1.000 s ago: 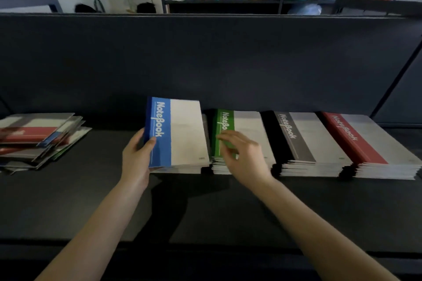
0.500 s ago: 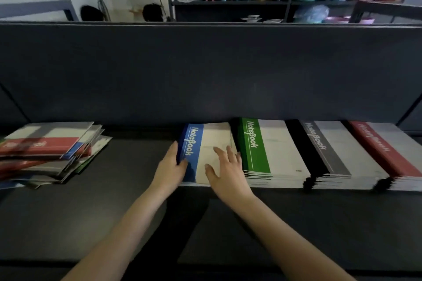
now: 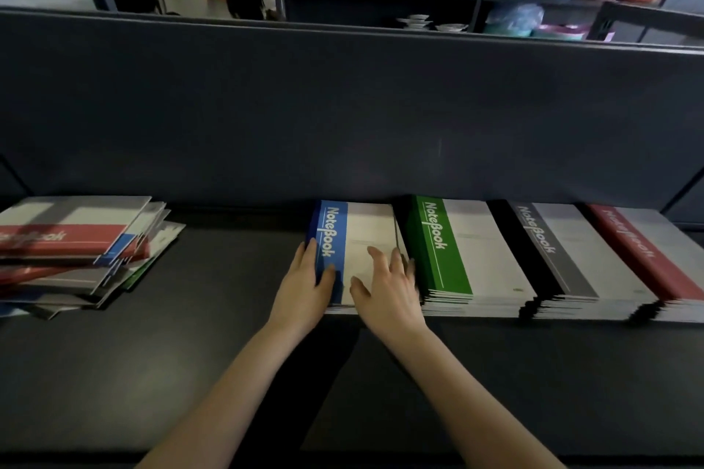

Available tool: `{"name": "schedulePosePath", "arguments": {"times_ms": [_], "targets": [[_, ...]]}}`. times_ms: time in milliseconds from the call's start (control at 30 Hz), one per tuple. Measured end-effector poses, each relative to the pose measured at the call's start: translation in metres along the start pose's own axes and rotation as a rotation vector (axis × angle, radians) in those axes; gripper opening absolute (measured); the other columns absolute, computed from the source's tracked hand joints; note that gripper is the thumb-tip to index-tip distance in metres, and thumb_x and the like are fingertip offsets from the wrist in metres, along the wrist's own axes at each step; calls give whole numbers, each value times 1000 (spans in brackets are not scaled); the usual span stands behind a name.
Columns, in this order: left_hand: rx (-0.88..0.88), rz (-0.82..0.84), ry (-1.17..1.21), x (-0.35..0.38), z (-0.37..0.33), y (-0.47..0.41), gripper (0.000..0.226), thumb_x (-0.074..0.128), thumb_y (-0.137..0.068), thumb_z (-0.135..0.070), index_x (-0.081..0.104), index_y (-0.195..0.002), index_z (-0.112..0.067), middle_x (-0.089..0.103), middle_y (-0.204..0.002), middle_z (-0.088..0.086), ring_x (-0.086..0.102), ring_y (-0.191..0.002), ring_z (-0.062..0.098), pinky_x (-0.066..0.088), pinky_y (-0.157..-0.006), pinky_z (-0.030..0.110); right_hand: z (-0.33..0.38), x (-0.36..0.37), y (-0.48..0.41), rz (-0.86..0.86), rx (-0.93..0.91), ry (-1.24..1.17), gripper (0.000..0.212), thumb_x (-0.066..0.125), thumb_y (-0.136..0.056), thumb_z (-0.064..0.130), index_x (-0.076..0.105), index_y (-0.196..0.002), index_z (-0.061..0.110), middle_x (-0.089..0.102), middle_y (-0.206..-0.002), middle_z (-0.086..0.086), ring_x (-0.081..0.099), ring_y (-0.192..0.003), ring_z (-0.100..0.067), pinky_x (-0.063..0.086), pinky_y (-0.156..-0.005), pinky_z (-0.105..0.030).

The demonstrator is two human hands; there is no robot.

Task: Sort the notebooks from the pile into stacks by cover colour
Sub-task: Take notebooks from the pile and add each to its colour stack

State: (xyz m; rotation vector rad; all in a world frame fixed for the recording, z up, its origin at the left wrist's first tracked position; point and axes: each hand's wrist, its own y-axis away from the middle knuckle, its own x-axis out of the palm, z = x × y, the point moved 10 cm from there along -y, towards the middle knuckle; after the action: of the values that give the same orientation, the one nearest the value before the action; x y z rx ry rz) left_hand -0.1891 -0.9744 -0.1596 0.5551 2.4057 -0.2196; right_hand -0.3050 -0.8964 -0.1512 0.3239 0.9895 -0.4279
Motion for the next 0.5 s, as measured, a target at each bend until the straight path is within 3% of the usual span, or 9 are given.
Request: {"name": "schedulePosePath", "arguments": {"times_ms": [133,267,367,500], "targets": [[-10,-5,41,2,2,0,61,43,-101,-28,13,-153,-15,11,-161,5,24,-143,22,27,-109,29,-4,-15,-8,-69,28,65,60,44,-96,38,21,-148,20,27,-150,-16,30,-128,-37,33,-102,-43],[-5,-8,70,2,7,-2,63,45,-100,-26,12,-153,-15,14,-160,5,25,-143,23,28,-111,33,-5,-12,-5,-65,-10,-38,57,47,-95,32,27,-147,20,38,-142,-10,32,-122,-31,34,-97,-36],[-3,30,-5,7,5,-7,65,43,-101,-31,7,-154,-20,6,-161,6,21,-144,25,28,-110,35,-9,-10,-6,-72,-13,-53,57,49,-94,30,29,-146,19,33,-147,-12,29,-127,-32,31,-102,-37],[-10,3,-27,6,4,-13,63,45,-100,-31,13,-153,-22,9,-161,7,27,-142,27,31,-107,36,-4,-1,-7,5,-5,-61,56,45,-97,34,26,-147,20,6,-157,-19,23,-139,-37,32,-105,-38]]}}
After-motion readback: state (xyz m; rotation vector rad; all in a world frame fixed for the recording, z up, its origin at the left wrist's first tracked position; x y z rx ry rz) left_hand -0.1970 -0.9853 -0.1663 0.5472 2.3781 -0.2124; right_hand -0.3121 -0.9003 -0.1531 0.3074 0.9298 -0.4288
